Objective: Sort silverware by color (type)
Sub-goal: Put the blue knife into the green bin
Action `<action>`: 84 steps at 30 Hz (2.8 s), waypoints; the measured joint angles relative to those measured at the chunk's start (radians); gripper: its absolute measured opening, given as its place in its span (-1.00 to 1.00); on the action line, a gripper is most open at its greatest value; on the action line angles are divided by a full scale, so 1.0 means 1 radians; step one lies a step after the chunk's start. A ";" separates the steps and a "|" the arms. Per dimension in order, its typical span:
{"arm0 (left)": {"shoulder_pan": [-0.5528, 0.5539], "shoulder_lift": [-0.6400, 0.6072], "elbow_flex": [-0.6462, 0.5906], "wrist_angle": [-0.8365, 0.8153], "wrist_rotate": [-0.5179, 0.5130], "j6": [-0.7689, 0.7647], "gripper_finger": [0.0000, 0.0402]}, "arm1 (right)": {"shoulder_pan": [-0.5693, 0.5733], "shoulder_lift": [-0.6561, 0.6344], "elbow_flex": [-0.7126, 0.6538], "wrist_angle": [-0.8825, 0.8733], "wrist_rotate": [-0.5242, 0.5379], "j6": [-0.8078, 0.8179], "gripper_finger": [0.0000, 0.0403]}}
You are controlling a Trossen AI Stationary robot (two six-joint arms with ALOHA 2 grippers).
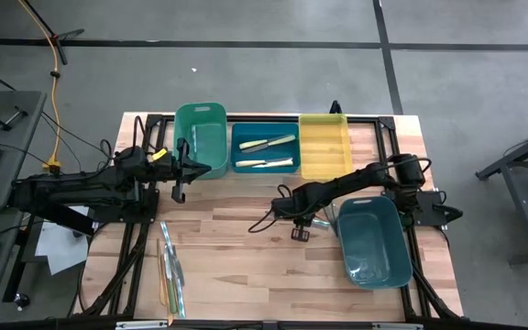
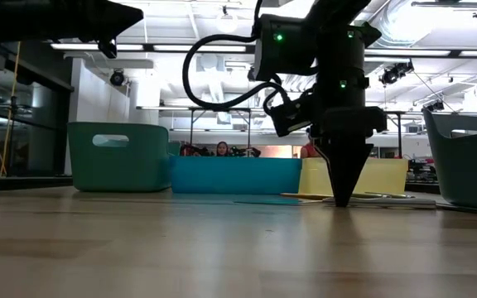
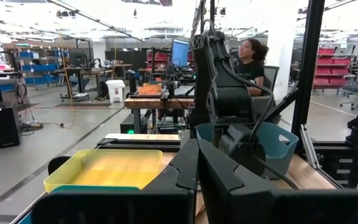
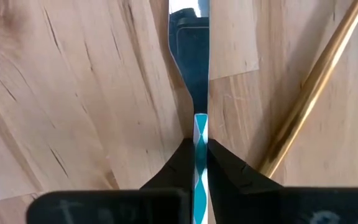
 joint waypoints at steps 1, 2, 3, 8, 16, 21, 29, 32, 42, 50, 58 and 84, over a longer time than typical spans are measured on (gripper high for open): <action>0.000 0.000 0.000 0.000 0.000 0.000 -0.98 | 0.000 -0.006 -0.001 0.001 -0.002 -0.006 -0.93; 0.000 0.000 0.000 0.000 0.000 0.000 -0.98 | 0.000 -0.015 -0.001 0.001 -0.002 -0.013 -0.93; 0.000 0.000 0.000 0.001 0.000 0.000 -0.98 | 0.000 -0.025 -0.003 0.003 -0.002 -0.022 -0.93; 0.000 0.000 0.000 0.004 0.000 0.000 -0.98 | -0.001 -0.088 -0.003 0.040 0.002 -0.067 -0.93; -0.001 -0.004 0.000 0.002 0.032 -0.051 -0.98 | -0.001 -0.194 -0.001 0.206 -0.117 -0.125 -0.92; -0.001 -0.007 -0.001 0.008 0.082 -0.058 -0.98 | -0.005 -0.296 -0.001 0.214 -0.156 -0.115 -0.92; 0.004 -0.027 -0.001 0.007 0.075 -0.035 -0.98 | -0.005 -0.402 0.001 0.222 -0.038 -0.159 -0.92; 0.004 -0.029 -0.001 0.003 0.075 -0.035 -0.98 | -0.005 -0.413 0.001 0.223 -0.030 -0.159 -0.92; 0.003 -0.026 -0.001 -0.014 0.075 -0.036 -0.98 | -0.005 -0.414 -0.149 0.496 -0.042 -0.136 -0.92; 0.004 -0.026 -0.001 -0.016 0.076 -0.035 -0.98 | -0.034 -0.414 -0.342 1.031 -0.041 -0.186 -0.92; 0.004 -0.026 -0.001 -0.016 0.076 -0.033 -0.98 | -0.092 -0.413 -0.434 1.527 -0.026 -0.349 -0.92; 0.004 0.152 0.000 0.085 0.068 0.012 -0.91 | -0.177 -0.411 -0.437 1.598 -0.006 -0.333 -0.92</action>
